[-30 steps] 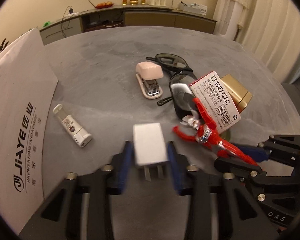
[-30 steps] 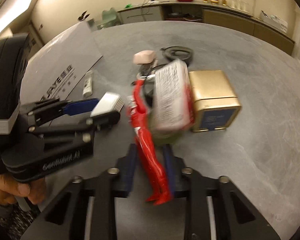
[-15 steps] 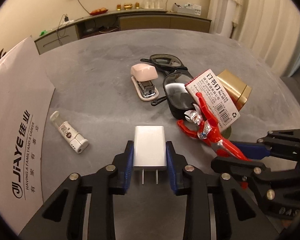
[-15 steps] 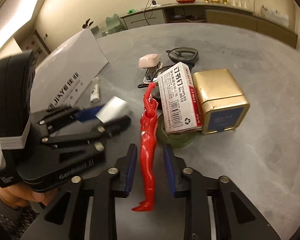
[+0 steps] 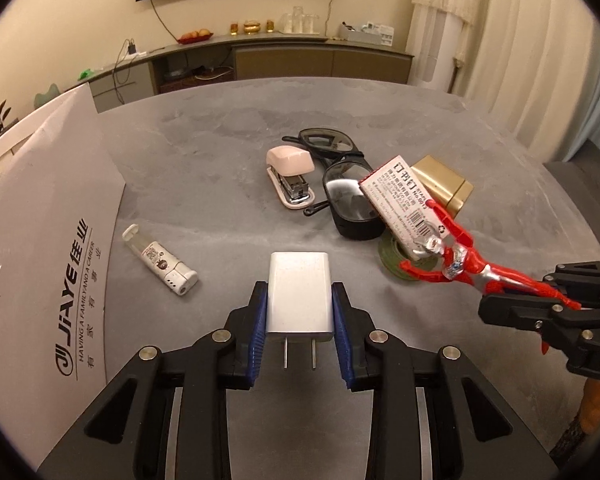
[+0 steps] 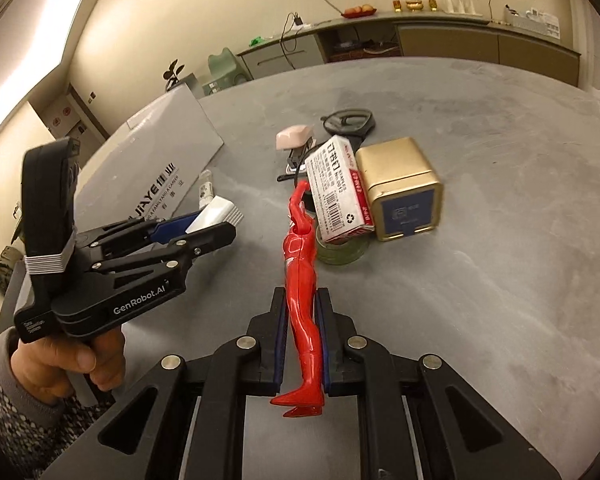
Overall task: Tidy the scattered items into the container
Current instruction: 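Carry the charger and red figure with both grippers over the white box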
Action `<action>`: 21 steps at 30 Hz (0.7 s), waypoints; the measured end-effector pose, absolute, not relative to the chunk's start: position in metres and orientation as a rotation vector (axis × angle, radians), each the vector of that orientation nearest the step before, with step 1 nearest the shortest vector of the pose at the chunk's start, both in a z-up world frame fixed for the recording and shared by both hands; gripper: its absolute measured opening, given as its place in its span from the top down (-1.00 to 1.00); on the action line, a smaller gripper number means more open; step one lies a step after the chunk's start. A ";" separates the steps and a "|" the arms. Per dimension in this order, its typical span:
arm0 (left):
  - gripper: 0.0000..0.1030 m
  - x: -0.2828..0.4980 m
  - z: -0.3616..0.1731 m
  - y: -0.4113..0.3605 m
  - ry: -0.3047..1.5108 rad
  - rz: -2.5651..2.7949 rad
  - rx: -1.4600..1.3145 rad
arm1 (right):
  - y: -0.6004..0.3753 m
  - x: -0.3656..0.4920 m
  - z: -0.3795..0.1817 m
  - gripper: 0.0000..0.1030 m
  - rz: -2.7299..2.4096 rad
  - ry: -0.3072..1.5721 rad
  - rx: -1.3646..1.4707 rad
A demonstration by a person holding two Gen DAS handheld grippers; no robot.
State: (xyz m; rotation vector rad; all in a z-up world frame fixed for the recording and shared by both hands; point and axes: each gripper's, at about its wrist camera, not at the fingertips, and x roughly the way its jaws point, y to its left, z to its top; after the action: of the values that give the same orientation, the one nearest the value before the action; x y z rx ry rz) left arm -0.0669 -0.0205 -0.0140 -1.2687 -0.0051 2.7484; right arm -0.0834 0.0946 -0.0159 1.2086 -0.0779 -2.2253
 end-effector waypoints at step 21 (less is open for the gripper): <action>0.38 -0.033 0.039 -0.028 -0.091 2.831 -1.083 | 0.091 -0.074 0.026 0.72 -2.279 -0.081 1.077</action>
State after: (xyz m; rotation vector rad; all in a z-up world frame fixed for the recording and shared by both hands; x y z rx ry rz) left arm -0.0326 -0.0276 0.0391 -1.0827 -0.0907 2.8312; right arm -0.0740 0.0913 0.0255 1.0772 -0.0808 -2.2789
